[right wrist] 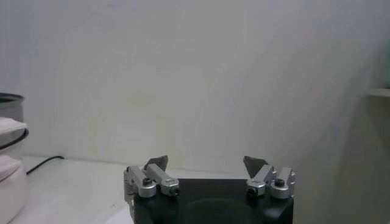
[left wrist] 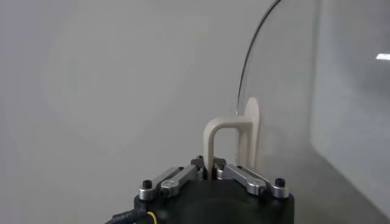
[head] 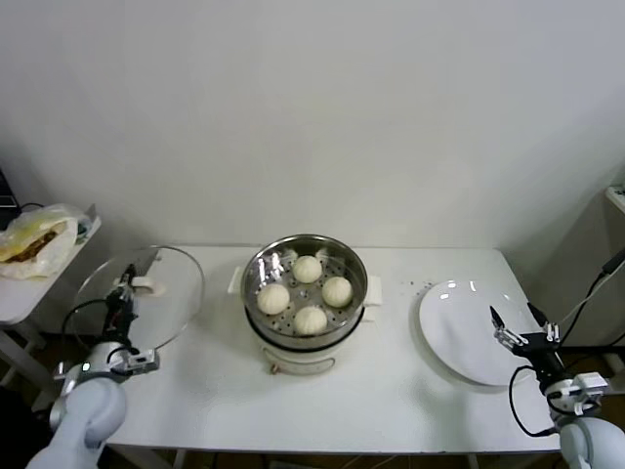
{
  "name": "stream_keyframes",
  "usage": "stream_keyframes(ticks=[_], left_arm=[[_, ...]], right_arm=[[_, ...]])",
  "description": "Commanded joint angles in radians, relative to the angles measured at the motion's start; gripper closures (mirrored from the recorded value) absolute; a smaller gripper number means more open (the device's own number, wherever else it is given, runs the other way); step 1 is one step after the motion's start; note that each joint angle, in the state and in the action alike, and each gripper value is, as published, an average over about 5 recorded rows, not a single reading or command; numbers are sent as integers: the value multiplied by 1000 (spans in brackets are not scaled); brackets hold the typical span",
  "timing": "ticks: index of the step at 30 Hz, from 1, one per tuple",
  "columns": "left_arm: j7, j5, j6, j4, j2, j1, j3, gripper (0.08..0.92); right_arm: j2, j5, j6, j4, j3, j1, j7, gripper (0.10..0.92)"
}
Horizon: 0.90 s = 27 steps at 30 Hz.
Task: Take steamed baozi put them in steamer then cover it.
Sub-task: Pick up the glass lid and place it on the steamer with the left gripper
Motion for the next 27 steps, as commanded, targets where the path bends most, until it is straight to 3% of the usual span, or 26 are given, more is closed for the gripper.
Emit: stream_keyframes(ticks=[1, 7, 10, 17, 22, 27], left_arm=[[3, -51, 289, -357, 139, 105, 69, 846], [69, -72, 419, -414, 260, -66, 333, 846], [138, -47, 479, -430, 254, -173, 478, 846], [325, 146, 548, -364, 76, -386, 712, 846], [408, 284, 530, -273, -67, -390, 747, 846], [436, 360, 524, -195, -205, -364, 748, 846]], right_arm=[[-37, -5, -1, -22, -14, 15, -2, 203], [-67, -15, 2, -30, -24, 23, -15, 203], [-70, -25, 4, -38, -28, 33, -14, 203], [-48, -44, 16, -58, -35, 61, -11, 203], [-34, -63, 25, -68, -38, 66, -13, 203], [-30, -69, 32, -77, -33, 65, -15, 203]])
